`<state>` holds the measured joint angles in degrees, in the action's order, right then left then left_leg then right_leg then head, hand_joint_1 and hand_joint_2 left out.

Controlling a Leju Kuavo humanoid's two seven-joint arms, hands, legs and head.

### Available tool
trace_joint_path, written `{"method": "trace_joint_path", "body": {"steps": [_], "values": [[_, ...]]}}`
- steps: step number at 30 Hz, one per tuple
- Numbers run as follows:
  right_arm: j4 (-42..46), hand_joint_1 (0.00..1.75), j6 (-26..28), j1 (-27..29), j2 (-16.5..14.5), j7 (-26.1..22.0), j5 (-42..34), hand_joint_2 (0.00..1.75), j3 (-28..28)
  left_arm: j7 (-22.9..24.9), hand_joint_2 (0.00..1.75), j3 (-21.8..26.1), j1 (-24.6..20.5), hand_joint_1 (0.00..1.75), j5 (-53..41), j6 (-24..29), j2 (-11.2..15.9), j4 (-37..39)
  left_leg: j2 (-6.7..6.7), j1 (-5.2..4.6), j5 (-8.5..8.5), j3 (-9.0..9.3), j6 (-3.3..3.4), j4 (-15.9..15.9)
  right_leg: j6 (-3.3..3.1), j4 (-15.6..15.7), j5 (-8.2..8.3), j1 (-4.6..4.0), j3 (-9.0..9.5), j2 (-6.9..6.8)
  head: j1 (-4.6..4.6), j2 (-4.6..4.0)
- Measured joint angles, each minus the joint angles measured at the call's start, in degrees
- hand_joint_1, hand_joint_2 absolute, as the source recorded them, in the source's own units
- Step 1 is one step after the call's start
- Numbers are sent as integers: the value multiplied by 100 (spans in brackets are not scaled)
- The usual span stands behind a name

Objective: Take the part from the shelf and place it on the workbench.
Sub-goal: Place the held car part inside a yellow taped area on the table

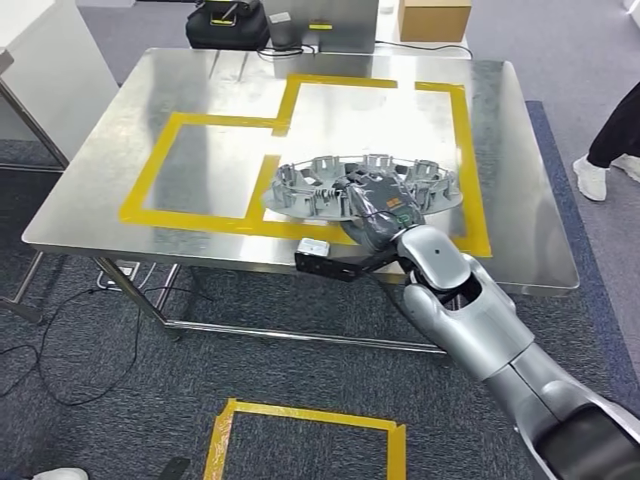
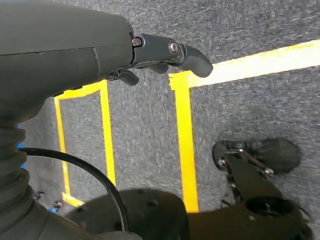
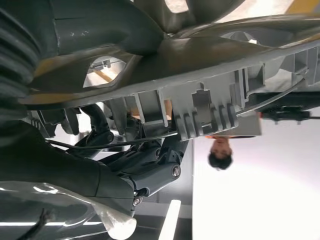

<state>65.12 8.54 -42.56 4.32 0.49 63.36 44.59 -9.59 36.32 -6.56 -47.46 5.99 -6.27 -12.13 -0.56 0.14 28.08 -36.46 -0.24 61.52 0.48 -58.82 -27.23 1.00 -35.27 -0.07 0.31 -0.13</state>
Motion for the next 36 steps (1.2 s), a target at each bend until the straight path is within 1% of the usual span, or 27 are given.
{"method": "trace_joint_path", "body": {"steps": [1, 3, 4, 5, 6, 8, 9, 10, 11, 13, 14, 16, 18, 19, 20, 21, 23, 24, 25, 26, 28, 30, 31, 33, 34, 35, 36], "values": [[-132, 175, 14, -46, -60, 23, 1, 175, -11, -4, 175, -1, -6, 0, -7, -4, -2, -1, 5, 8, 150, -119, -30, 280, -23, 7, 0, 6, 15, -8, -5, 0], [-364, 175, 42, -113, -154, 59, 10, 175, -26, -13, 175, -2, -24, 0, -24, -15, -8, -1, 9, 19, 458, -447, -73, 1022, -46, 8, -7, 5, 29, -14, -10, 0], [-463, 175, 52, -127, -190, 74, 20, 175, -26, -16, 175, -3, -33, 0, -32, -19, -10, -1, 10, 25, 517, -562, -85, 1277, -49, 7, -9, 5, 35, -14, -10, 0], [-544, 175, 58, -134, -221, 85, 29, 175, -27, -18, 175, -4, -40, 0, -40, -22, -11, -1, 11, 31, 466, -585, -89, 1327, -50, 7, -10, 5, 42, -10, -10, 0], [-612, 175, 61, -140, -251, 93, 37, 175, -28, -18, 175, -6, -44, 0, -45, -25, -11, -2, 12, 38, 316, -505, -86, 1153, -49, 7, -12, 6, 52, -4, -11, 0], [-703, 175, 65, -161, -299, 101, 42, 175, -36, -17, 175, -8, -42, 0, -49, -31, -12, -3, 13, 47, -55, -164, -60, 433, -32, 7, -19, 3, 69, 12, -13, 0], [-740, 175, 68, -180, -313, 103, 42, 175, -41, -16, 175, -9, -43, 0, -50, -34, -14, -3, 11, 43, -156, -15, -44, 97, -10, 1, -20, -6, 62, 20, -13, 0], [-773, 175, 71, -198, -323, 104, 43, 175, -47, -16, 175, -11, -44, 0, -50, -37, -17, -3, 9, 36, -191, 69, -27, -107, 20, 3, -16, -16, 49, 24, -12, 0], [-805, 175, 74, -210, -330, 104, 45, 175, -53, -16, 175, -13, -43, 0, -50, -39, -21, -3, 6, 27, -167, 95, -9, -186, 53, 10, -8, -25, 35, 25, -13, 0], [-857, 175, 75, -221, -346, 105, 48, 175, -62, -16, 175, -18, -34, 0, -50, -40, -31, -3, 4, 31, -171, 95, 47, -225, 117, 32, 2, -28, 25, 23, -12, 0], [-880, 175, 76, -227, -352, 105, 49, 175, -69, -16, 175, -23, -29, 0, -51, -40, -34, -3, 5, 40, -183, 104, 83, -241, 143, -7, -37, -26, -1, 21, -8, 0], [-919, 175, 77, -247, -357, 108, 51, 175, -88, -17, 175, -39, -36, 0, -51, -40, -40, -3, 10, 59, -206, 122, 150, -272, 180, -375, -264, -21, -186, 21, 14, 0], [-964, 175, 77, -248, -358, 122, 60, 175, -103, -18, 175, -56, -42, 0, -53, -40, -39, -3, 12, 50, -205, 120, 181, -272, 203, -1138, -599, -23, -555, 19, 31, 0], [-996, 175, 78, -239, -360, 142, 72, 175, -107, -18, 175, -60, -40, 0, -58, -41, -41, -3, 12, 45, -203, 122, 184, -270, 208, -1452, -685, -24, -717, 19, 29, 0], [-1035, 175, 79, -232, -364, 173, 88, 175, -113, -19, 175, -64, -37, 0, -67, -43, -45, -3, 10, 40, -201, 124, 188, -269, 209, -1603, -676, -25, -806, 19, 31, 0], [-1077, 175, 79, -227, -371, 214, 110, 175, -124, -21, 175, -67, -36, 0, -77, -46, -51, -3, 6, 38, -199, 127, 188, -267, 201, -1511, -554, -26, -777, 18, 31, 0], [-1170, 175, 74, -233, -397, 301, 151, 175, -167, -39, 175, -78, -38, 0, -97, -62, -66, -3, -4, 37, -191, 135, 177, -261, 167, -761, -156, -30, -439, 13, 31, 0], [-1225, 175, 65, -243, -412, 336, 166, 175, -190, -58, 175, -83, -40, 0, -102, -76, -73, -3, -8, 27, -185, 127, 163, -253, 147, -370, -24, -38, -243, 10, 31, 0], [-1287, 175, 50, -253, -435, 363, 175, 175, -212, -82, 175, -88, -40, 0, -104, -93, -78, -3, -9, 19, -184, 118, 142, -248, 128, -100, 47, -44, -102, 9, 29, 0], [-1370, 175, 22, -256, -455, 378, 180, 175, -235, -114, 175, -91, -40, 0, -103, -120, -82, -3, -9, 11, -186, 110, 120, -246, 109, 15, 45, -54, -36, 10, 26, 0], [-1587, 175, -49, -245, -486, 351, 168, 175, -284, -198, 175, -91, -39, 0, -85, -208, -90, -3, -9, 11, -193, 104, 72, -252, 62, 37, 51, -55, -8, 13, 26, 0], [-1815, 175, -104, -224, -500, 251, 132, 175, -325, -295, 175, -90, -37, 0, -52, -317, -90, -3, -2, 20, -99, 62, 14, -140, 1, 60, 69, -34, 10, 2, 21, 0], [-1925, 175, -129, -216, -515, 187, 108, 175, -337, -345, 175, -90, -37, 0, -35, -365, -88, -3, 3, 28, 33, -28, -18, 71, -28, 73, 78, -19, 19, -3, 12, 0], [-2138, 175, -198, -186, -556, 71, 60, 175, -348, -430, 175, -87, -39, 0, -15, -428, -87, -3, 11, 44, 372, -330, -66, 769, -58, 73, 75, -15, 23, -4, -8, 0], [-2243, 175, -254, -152, -574, 29, 31, 175, -347, -461, 175, -86, -41, 0, -9, -446, -87, -3, 12, 51, 495, -485, -82, 1107, -61, 73, 73, -16, 25, -3, -9, 0], [-2338, 175, -317, -113, -590, -8, -4, 175, -346, -482, 175, -85, -41, 0, -7, -457, -87, -3, 13, 53, 520, -570, -92, 1289, -62, 72, 72, -16, 27, -3, -9, 0], [-2431, 175, -387, -77, -606, -46, -51, 175, -345, -497, 175, -84, -41, 0, -6, -462, -86, -3, 14, 55, 441, -561, -94, 1267, -62, 71, 71, -16, 29, -2, -9, 0]]}}
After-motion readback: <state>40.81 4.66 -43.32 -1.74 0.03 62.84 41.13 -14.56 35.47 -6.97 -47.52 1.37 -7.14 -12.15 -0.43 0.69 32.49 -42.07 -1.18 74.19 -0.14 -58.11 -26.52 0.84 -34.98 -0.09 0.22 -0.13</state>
